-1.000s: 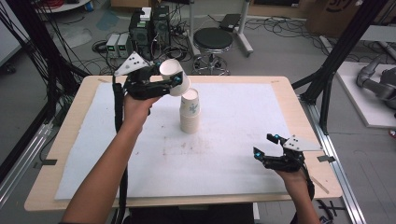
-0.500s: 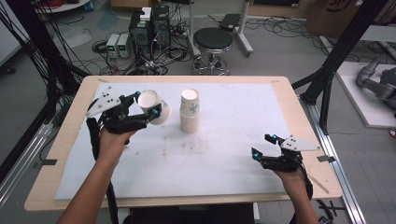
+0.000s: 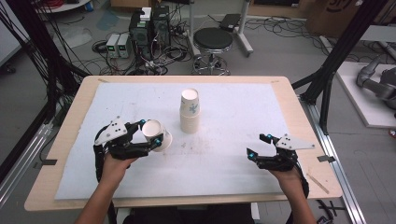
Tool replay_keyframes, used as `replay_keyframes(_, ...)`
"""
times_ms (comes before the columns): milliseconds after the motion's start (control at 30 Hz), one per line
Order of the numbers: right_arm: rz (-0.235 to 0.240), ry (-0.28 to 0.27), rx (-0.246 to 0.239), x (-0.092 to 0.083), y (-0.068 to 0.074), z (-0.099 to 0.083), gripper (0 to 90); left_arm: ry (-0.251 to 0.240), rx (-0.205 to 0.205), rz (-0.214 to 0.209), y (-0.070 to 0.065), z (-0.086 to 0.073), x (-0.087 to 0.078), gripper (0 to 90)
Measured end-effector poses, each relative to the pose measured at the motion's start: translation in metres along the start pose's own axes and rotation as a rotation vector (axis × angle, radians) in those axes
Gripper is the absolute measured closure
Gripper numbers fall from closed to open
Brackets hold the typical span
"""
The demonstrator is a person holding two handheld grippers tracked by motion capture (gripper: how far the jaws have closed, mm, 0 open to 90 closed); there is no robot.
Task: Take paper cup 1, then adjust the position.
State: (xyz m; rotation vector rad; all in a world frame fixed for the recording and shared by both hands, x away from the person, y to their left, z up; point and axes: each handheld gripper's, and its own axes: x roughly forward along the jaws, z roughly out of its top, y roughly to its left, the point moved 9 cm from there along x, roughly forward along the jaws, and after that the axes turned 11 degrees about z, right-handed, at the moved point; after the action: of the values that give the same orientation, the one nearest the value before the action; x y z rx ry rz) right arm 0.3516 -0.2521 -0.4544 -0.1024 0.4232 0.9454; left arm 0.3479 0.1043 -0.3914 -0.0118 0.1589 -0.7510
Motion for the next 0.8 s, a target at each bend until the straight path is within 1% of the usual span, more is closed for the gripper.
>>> replay_keyframes(67,0.007,0.017,0.017,0.002,0.0,-0.003,20.6,0.013,-0.002,-0.007,-0.002,-0.004,0.001,33.9)
replay_keyframes(167,0.021,0.018,0.02,0.003,0.002,-0.003,20.5,0.017,-0.004,-0.025,-0.007,-0.007,0.001,33.8)
replay_keyframes(200,0.028,0.018,0.012,0.004,0.004,-0.002,20.5,0.021,0.0,-0.03,-0.009,-0.008,0.001,33.8)
replay_keyframes(233,0.033,0.017,0.022,0.005,0.006,-0.001,20.5,0.022,-0.002,-0.033,-0.01,-0.009,0.002,33.8)
replay_keyframes(267,0.041,0.014,0.007,0.006,0.007,0.001,20.4,0.021,-0.004,-0.039,-0.012,-0.009,0.002,33.7)
replay_keyframes(367,0.069,0.02,-0.006,0.011,0.015,0.006,19.7,0.016,-0.008,-0.047,-0.016,-0.008,0.002,33.7)
replay_keyframes(400,0.095,0.021,-0.023,0.015,0.022,0.009,19.7,0.015,-0.009,-0.051,-0.018,-0.008,0.003,33.8)
replay_keyframes(467,0.099,0.021,-0.029,0.017,0.024,0.011,19.7,0.015,-0.009,-0.062,-0.021,-0.008,0.004,33.8)
replay_keyframes(600,0.138,0.02,-0.035,0.021,0.032,0.014,19.7,0.029,-0.006,-0.087,-0.028,-0.012,0.008,33.8)
replay_keyframes(667,0.161,0.019,-0.036,0.022,0.035,0.015,19.8,0.033,-0.008,-0.095,-0.031,-0.013,0.009,33.8)
replay_keyframes(700,0.185,0.019,-0.033,0.024,0.038,0.016,19.8,0.034,-0.011,-0.099,-0.032,-0.014,0.01,33.8)
replay_keyframes(733,0.185,0.019,-0.033,0.024,0.038,0.016,19.8,0.037,-0.011,-0.104,-0.034,-0.014,0.01,33.8)
replay_keyframes(767,0.199,0.02,-0.028,0.025,0.041,0.016,19.8,0.036,-0.011,-0.107,-0.035,-0.014,0.01,33.7)
replay_keyframes(800,0.212,0.023,-0.04,0.027,0.043,0.017,19.8,0.034,-0.015,-0.114,-0.037,-0.013,0.01,33.7)
